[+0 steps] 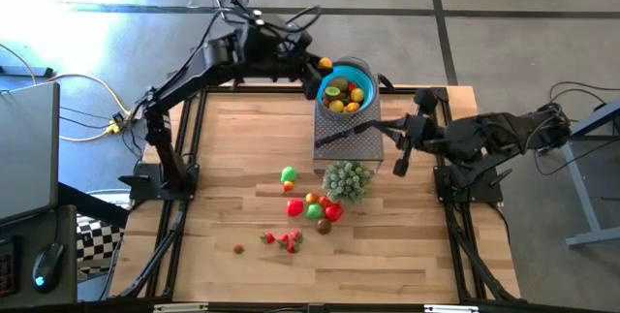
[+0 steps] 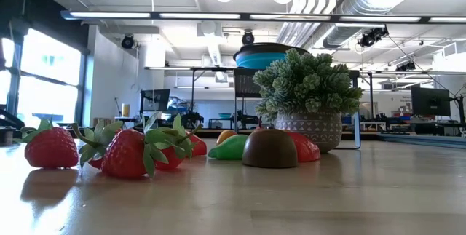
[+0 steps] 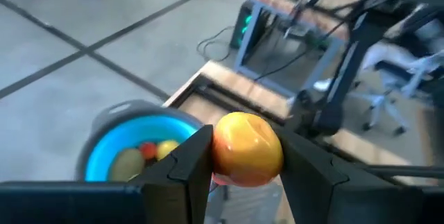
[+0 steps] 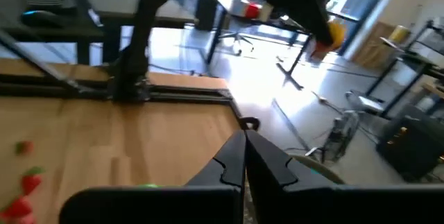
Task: Pick & Place Fruit
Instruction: Put the orange pear into the blue strainer bowl
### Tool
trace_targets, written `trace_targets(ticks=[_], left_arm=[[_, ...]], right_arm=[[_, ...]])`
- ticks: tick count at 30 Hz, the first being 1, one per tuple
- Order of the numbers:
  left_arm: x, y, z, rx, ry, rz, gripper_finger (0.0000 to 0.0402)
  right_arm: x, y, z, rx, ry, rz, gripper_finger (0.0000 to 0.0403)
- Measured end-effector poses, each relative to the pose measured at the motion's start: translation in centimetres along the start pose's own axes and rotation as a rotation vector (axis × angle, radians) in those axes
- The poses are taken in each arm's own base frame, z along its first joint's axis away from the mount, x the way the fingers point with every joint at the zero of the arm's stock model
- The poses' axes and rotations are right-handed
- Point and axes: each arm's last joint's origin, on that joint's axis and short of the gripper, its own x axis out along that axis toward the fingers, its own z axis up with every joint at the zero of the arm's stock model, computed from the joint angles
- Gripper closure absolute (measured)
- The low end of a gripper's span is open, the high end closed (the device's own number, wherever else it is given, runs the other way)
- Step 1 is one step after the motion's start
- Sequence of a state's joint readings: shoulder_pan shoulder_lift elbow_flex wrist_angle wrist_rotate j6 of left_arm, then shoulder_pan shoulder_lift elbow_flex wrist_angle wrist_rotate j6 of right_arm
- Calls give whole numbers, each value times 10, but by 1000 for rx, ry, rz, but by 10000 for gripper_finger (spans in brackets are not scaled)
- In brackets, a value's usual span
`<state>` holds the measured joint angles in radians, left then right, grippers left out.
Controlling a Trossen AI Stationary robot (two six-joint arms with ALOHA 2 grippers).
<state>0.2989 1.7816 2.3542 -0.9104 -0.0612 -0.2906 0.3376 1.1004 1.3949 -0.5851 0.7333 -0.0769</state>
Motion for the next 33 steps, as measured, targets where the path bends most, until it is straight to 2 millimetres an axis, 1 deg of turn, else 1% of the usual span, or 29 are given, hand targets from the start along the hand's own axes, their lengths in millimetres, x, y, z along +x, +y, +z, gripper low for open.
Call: trace_targets(ticks=[7,11,16,18,27,33], left_arm=[[39,25,-9,84,67,77,259],[69,41,-20,98,133,119,259],[101,57,-35,90,204,158,259],[114,61,-42,109,232,164,259],[160,73,-71,134,323,180,259],[178,75,-81,113,323,181,259]], right_arm=[[10,-12,1,42,1,-71,398],[13,-18,0,85,9,-102,398],[16,-21,-1,97,14,-122,398],[16,-21,-1,97,16,-122,398],[16,-21,-2,88,24,-122,398],[16,-21,-3,83,30,-123,398]])
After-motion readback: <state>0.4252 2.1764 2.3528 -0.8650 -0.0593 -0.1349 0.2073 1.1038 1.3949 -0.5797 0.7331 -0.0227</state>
